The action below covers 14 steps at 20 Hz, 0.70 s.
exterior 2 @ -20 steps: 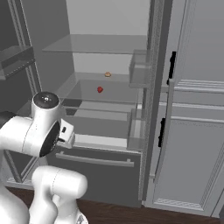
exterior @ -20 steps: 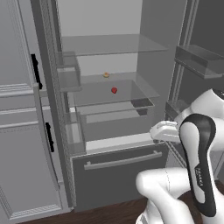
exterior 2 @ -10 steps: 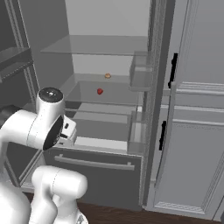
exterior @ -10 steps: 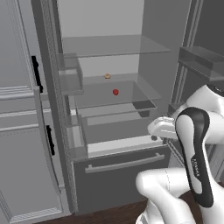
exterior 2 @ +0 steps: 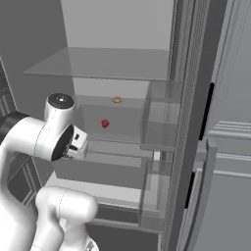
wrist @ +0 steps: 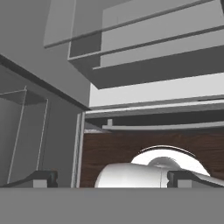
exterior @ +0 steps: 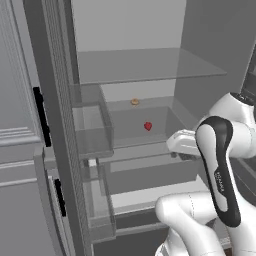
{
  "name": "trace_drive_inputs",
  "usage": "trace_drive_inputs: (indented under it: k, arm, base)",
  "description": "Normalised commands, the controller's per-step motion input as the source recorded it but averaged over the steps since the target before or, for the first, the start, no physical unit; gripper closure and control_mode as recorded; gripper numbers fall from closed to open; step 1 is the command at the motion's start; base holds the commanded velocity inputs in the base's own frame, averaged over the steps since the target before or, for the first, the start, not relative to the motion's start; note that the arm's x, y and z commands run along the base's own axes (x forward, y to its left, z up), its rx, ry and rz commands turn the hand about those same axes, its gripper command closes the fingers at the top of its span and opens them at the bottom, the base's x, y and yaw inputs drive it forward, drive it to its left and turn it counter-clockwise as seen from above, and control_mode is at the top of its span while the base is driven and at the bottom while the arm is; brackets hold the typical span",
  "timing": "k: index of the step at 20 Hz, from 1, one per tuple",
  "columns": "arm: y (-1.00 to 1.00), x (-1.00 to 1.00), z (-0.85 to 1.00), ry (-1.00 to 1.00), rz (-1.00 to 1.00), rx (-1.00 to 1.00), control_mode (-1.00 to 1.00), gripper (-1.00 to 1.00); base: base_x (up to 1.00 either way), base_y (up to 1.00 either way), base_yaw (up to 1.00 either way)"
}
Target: Take the strawberry from the fridge and place it on top of the pancake, located on the dining counter.
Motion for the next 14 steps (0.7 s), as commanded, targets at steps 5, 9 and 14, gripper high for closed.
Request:
trace_drive_inputs:
  k: [5,9,14]
  arm:
    - [0.00,0.00,0.00,0.00,0.00,0.00,1.00,-1.00]
    - [-0.01,0.17,0.00,-0.18,0.04,0.00,-1.00,-1.00]
    - [-0.05,0.29,0.00,-0.45,0.03,-0.07,-1.00,-1.00]
  base:
    - [0.60,-0.01,0.00]
    - [0.29,0.00,0.03]
    - [0.00,0.00,0.00]
